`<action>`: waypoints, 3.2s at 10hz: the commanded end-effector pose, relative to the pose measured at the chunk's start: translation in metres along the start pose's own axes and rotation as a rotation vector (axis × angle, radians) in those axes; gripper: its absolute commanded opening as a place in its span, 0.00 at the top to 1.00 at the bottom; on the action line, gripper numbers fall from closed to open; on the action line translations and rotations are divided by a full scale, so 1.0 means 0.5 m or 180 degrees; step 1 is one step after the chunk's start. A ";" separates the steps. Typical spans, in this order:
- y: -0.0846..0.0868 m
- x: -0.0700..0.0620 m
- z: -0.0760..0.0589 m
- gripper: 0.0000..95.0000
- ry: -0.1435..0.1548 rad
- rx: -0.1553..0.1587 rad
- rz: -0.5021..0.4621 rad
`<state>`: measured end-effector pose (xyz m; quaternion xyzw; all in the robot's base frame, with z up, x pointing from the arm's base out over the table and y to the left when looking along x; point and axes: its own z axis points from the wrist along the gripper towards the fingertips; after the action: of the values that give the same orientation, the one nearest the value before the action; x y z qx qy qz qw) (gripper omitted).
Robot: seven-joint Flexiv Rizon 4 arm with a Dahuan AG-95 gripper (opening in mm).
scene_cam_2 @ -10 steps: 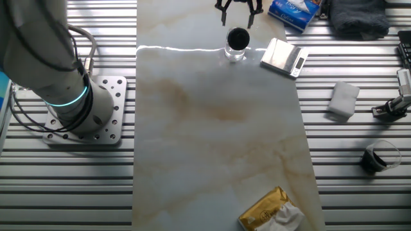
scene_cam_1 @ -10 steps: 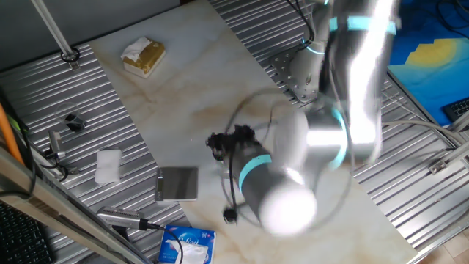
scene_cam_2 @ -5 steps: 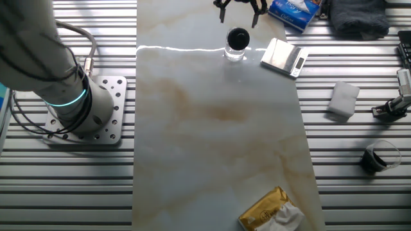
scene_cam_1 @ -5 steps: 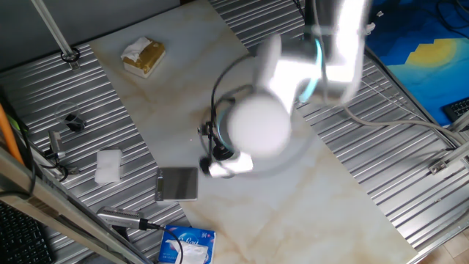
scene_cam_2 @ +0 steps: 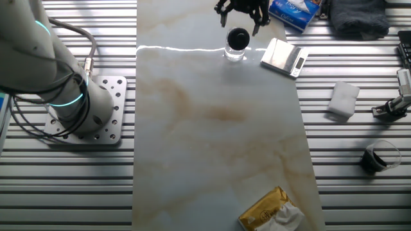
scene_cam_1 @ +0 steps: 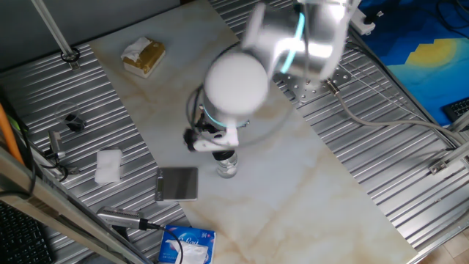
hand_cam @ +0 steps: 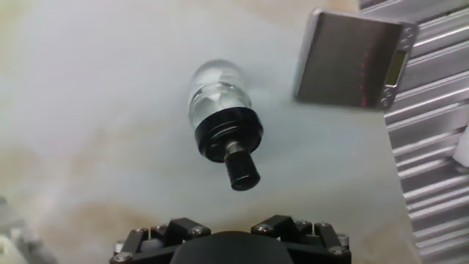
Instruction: Screw the lid onto the jar
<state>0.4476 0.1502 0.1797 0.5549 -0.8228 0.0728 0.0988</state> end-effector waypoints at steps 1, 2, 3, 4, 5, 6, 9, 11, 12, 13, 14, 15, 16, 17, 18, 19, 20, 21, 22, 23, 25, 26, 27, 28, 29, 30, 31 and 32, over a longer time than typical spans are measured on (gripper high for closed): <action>-0.004 -0.006 0.006 0.20 -0.0224 -0.0108 0.0070; -0.004 -0.006 0.007 0.00 -0.0275 -0.0142 0.0070; -0.002 -0.005 0.009 0.00 -0.0328 -0.0167 0.0110; 0.003 -0.003 0.016 0.00 -0.0474 -0.0238 0.0210; 0.007 0.001 0.022 0.00 -0.0537 -0.0299 0.0333; 0.008 0.003 0.025 0.20 -0.0554 -0.0367 0.0440; -0.006 0.004 0.041 0.20 -0.0656 -0.0550 0.0724; -0.014 0.003 0.052 0.20 -0.0739 -0.0776 0.0984; -0.016 0.002 0.054 0.20 -0.0772 -0.0849 0.1047; -0.017 0.001 0.056 0.20 -0.0784 -0.0939 0.1150; -0.017 -0.001 0.057 0.20 -0.0814 -0.1022 0.1217; -0.017 -0.001 0.057 0.20 -0.0811 -0.1044 0.1253; -0.015 -0.003 0.060 0.00 -0.0856 -0.1125 0.1352; -0.013 -0.005 0.063 0.20 -0.0880 -0.1178 0.1417; -0.012 -0.008 0.066 0.20 -0.0886 -0.1232 0.1491; -0.010 -0.011 0.068 0.20 -0.0885 -0.1286 0.1571; -0.009 -0.012 0.070 0.20 -0.0888 -0.1334 0.1630; -0.009 -0.012 0.071 0.20 -0.0905 -0.1452 0.1735; -0.008 -0.012 0.073 0.20 -0.0920 -0.1488 0.1762; -0.006 -0.014 0.076 0.20 -0.0971 -0.1574 0.1829; -0.005 -0.021 0.079 0.20 -0.1002 -0.1673 0.1932; -0.005 -0.023 0.080 0.20 -0.1006 -0.1693 0.1955; -0.004 -0.027 0.081 0.20 -0.1004 -0.1700 0.1973; -0.004 -0.030 0.082 0.20 -0.1001 -0.1707 0.1992; -0.003 -0.035 0.083 0.20 -0.1005 -0.1722 0.2018; -0.003 -0.037 0.084 0.40 -0.1011 -0.1736 0.2039; -0.003 -0.039 0.084 0.40 -0.1015 -0.1755 0.2070; -0.003 -0.039 0.085 0.40 -0.1013 -0.1770 0.2095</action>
<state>0.4528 0.1578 0.1338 0.2188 -0.9488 -0.2101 0.0878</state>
